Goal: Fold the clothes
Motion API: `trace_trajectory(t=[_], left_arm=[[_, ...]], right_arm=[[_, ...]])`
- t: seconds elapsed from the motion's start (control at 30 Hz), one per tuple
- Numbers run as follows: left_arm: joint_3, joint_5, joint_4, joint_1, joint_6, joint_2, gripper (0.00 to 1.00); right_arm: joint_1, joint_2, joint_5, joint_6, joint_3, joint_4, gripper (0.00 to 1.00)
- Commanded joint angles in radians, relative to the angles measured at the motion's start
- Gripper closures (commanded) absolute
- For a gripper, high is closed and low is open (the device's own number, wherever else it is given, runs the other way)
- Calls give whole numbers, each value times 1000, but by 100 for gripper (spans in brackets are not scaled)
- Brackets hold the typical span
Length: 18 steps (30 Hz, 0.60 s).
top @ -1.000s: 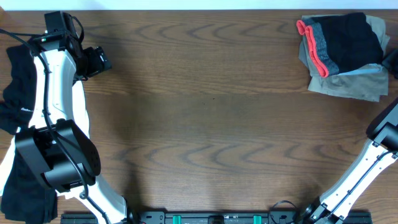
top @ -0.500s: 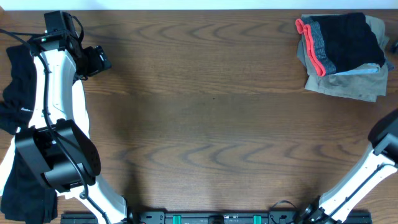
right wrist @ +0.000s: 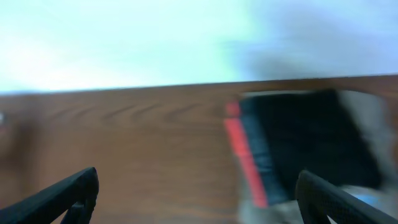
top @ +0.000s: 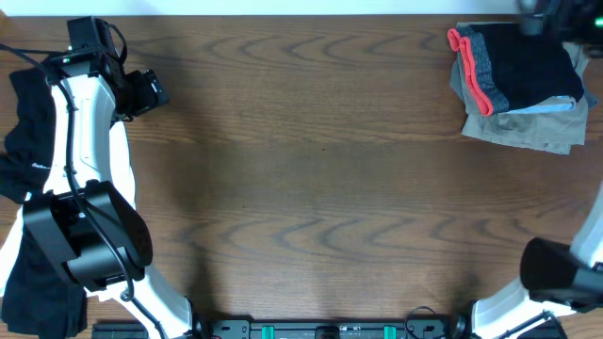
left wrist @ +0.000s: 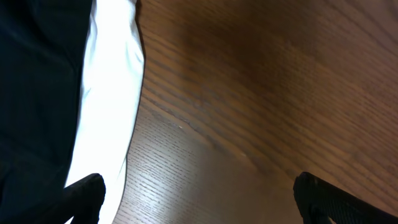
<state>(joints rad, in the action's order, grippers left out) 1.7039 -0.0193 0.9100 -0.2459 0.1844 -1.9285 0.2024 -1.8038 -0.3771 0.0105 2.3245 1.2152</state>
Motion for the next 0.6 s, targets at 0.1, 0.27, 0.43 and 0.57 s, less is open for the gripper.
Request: trace_trajectory(t=[0.1,0.27,0.43,0.57], left_arm=[[-13,3,1,1,12,-16,2],[-13,3,1,1,13,-16,2],[-13,3,1,1,12,-16,2],[-13,3,1,1,12,-16,2]], right_arm=[[-237,31,-50,22,-2,108,1],[-372,30,-49,22,-10,132,1],[-436,31,32,7,-10,144,1],[-438,30,1,36,-10,195,1]])
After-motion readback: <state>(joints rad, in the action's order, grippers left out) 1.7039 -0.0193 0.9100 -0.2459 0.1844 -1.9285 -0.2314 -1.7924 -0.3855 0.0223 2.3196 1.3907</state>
